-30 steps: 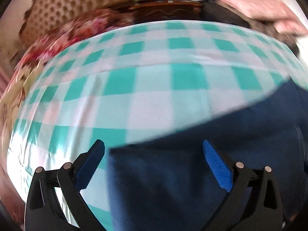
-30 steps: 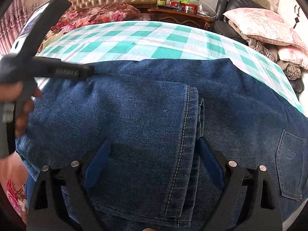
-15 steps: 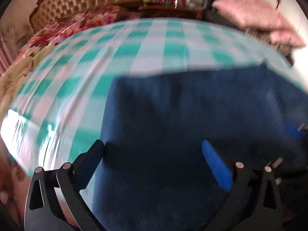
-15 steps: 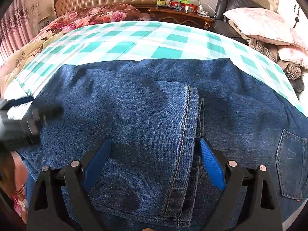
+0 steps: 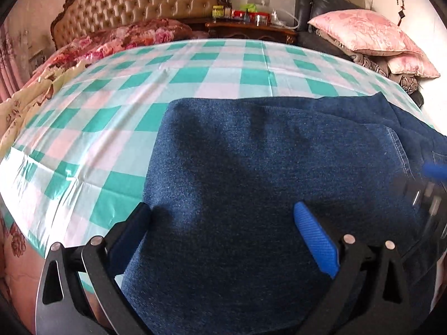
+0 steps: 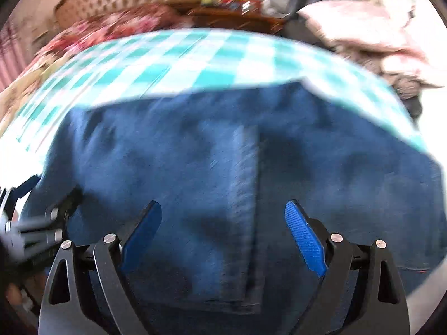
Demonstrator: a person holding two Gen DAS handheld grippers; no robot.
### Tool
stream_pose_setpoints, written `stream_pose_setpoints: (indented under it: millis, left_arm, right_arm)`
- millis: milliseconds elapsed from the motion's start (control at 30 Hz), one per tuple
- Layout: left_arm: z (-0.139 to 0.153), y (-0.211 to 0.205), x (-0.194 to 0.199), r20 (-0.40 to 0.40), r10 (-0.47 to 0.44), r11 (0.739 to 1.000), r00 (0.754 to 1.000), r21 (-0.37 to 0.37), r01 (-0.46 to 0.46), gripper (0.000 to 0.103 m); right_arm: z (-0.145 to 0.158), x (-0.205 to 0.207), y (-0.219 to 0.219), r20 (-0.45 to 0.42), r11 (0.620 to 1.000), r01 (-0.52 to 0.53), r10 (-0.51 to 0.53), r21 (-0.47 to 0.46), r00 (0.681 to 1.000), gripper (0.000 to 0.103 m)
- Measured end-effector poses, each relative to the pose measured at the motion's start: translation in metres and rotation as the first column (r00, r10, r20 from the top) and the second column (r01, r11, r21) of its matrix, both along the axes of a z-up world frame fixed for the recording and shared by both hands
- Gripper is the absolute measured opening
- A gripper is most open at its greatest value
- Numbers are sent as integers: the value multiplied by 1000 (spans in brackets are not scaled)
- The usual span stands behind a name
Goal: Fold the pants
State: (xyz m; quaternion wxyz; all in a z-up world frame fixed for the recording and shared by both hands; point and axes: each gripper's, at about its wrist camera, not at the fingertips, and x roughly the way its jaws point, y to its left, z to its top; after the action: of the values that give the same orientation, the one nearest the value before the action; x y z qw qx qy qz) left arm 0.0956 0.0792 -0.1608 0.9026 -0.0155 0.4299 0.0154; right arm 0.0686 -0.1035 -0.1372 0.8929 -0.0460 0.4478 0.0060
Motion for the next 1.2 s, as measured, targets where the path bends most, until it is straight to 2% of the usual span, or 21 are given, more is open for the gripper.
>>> stream_pose_setpoints:
  millis: [67,133,233,300,333,400,467,533,633,667,767,833,867,933,967,1067,1100,1167,1200]
  left_arm:
    - [-1,-1,-4,34,3,1000,999,1,-3,102]
    - [-1,0,-7,54,1,1000,999,0,-1,102]
    - [3,3,-10,52,-3,1000,999,-6,4,102]
    - [12,10,-18,78,30,999,996,-25,-28,102]
    - [17,15,-25,106,50,998,993,-42,-46,102]
    - [26,33,-40,145,76,991,987,-123,-58,102]
    - [26,55,-52,142,125,977,982,-192,-96,100]
    - [21,73,-61,121,153,964,981,-235,-121,74]
    - [11,95,-72,96,161,941,982,-316,-123,59]
    - [9,99,-76,99,153,934,983,-339,-112,59]
    - [8,97,-81,107,113,938,988,-341,-71,59]
    - [1,94,-78,66,110,943,992,-321,-83,57]
    - [1,94,-79,73,112,943,991,-324,-83,55]
    - [-1,93,-79,64,90,932,994,-356,-62,40]
    - [-1,92,-79,59,84,931,995,-359,-57,39]
    - [-1,81,-80,62,59,963,996,-267,-40,36]
    - [-2,80,-79,62,56,966,997,-255,-39,36]
    - [-2,80,-78,63,59,966,996,-256,-41,34]
    - [-2,80,-78,64,59,966,996,-256,-41,33]
  right_arm:
    - [16,10,2,37,1000,15,-16,8,999,87]
    - [21,19,11,50,1000,-16,17,-3,999,87]
    - [14,40,29,41,996,-78,79,-31,996,87]
    - [4,51,38,5,993,-113,113,-39,994,87]
    - [-5,58,44,-29,989,-139,138,-49,990,86]
    - [-21,65,47,-90,985,-158,152,-65,984,86]
    - [-26,65,37,-84,989,-145,144,-6,986,87]
    - [-28,64,35,-77,989,-149,149,4,986,87]
    - [-29,59,37,-59,989,-148,147,-8,987,87]
    - [-29,59,37,-56,988,-151,151,-9,987,87]
    - [-29,57,37,-50,988,-157,157,-4,986,87]
    - [-29,57,36,-45,987,-160,159,-6,986,87]
    - [-29,58,36,-43,987,-160,160,-6,986,87]
    - [-30,58,35,-40,987,-162,162,-6,986,87]
    - [-30,57,35,-37,987,-162,162,-7,986,87]
    - [-29,56,36,-29,987,-162,161,-10,986,87]
    - [-29,56,37,-32,987,-158,157,-20,987,86]
    - [-20,55,47,-40,988,-123,119,-97,992,87]
    - [-13,52,56,-19,984,-140,138,-112,990,87]
